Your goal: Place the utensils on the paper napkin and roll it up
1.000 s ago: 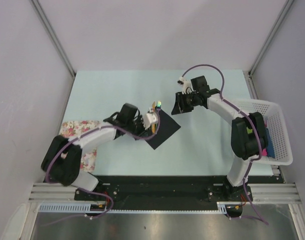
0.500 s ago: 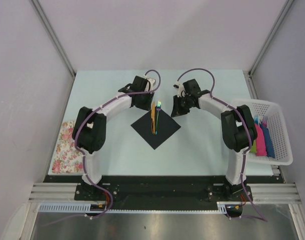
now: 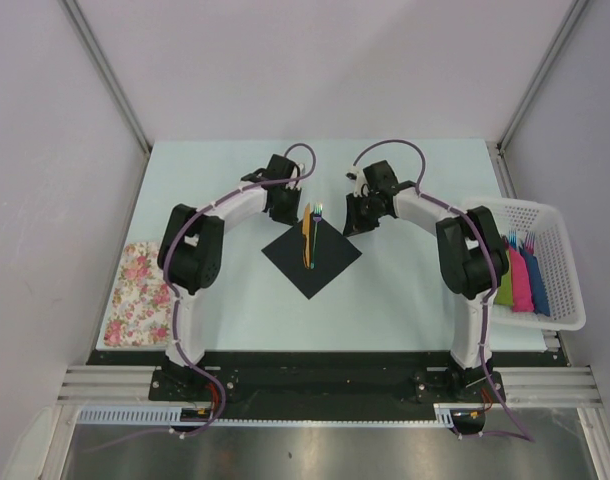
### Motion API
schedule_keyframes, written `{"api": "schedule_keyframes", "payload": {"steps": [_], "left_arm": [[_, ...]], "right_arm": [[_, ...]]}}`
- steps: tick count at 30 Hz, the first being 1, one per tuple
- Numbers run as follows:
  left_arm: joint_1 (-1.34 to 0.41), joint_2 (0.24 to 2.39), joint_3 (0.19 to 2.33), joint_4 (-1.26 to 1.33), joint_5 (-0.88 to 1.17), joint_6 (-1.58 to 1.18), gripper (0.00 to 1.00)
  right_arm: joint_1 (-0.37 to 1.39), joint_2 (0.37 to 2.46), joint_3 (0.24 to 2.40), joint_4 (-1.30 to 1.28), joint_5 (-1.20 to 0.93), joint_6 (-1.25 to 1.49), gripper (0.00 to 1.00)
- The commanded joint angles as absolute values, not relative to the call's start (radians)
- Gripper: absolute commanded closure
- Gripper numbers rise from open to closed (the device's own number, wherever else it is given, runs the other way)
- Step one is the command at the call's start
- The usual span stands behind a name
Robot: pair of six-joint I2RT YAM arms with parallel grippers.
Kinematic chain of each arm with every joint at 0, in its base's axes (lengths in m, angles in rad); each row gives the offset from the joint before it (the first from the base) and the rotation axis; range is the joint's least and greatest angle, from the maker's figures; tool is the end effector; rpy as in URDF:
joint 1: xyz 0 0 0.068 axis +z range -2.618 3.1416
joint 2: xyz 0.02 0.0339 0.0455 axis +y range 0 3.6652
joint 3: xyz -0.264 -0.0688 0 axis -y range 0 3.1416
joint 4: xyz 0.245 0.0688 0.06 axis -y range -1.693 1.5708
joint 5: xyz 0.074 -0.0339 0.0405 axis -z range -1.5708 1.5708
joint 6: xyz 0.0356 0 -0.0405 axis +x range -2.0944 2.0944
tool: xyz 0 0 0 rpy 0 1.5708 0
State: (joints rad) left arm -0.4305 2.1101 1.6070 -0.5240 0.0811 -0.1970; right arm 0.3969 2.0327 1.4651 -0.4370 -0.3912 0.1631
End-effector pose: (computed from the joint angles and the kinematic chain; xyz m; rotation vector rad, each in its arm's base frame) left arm 0.4130 -0.1928 0.1808 0.3359 2.6085 -0.3277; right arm 0.3949 0.1802 0.1785 -0.4549 2.5810 0.7086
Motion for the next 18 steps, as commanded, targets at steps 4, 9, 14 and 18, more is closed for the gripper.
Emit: {"api": "schedule_keyframes", "payload": {"steps": [4,9,14,18], "left_arm": [[-0.410,2.143,1.666,-0.519,0.138,-0.252,0.83],[-0.403,2.174,1.675,-0.523,0.143,-0.264,0.83],[-0.400,2.194,1.692,-0.526,0.153,-0.270,0.83],[-0.400,2.220,1.710,-0.546,0.149,-0.270,0.82]], "right_arm": [[0.402,2.049,1.511,-0.433,-0.371,0.150,0.86],[0.405,2.056,1.517,-0.437,-0.357,0.144,0.86],[0.408,2.065,1.517,-0.439,-0.347,0.137,0.86],[0.411,2.066,1.519,-0.443,-0.341,0.130,0.86]]}}
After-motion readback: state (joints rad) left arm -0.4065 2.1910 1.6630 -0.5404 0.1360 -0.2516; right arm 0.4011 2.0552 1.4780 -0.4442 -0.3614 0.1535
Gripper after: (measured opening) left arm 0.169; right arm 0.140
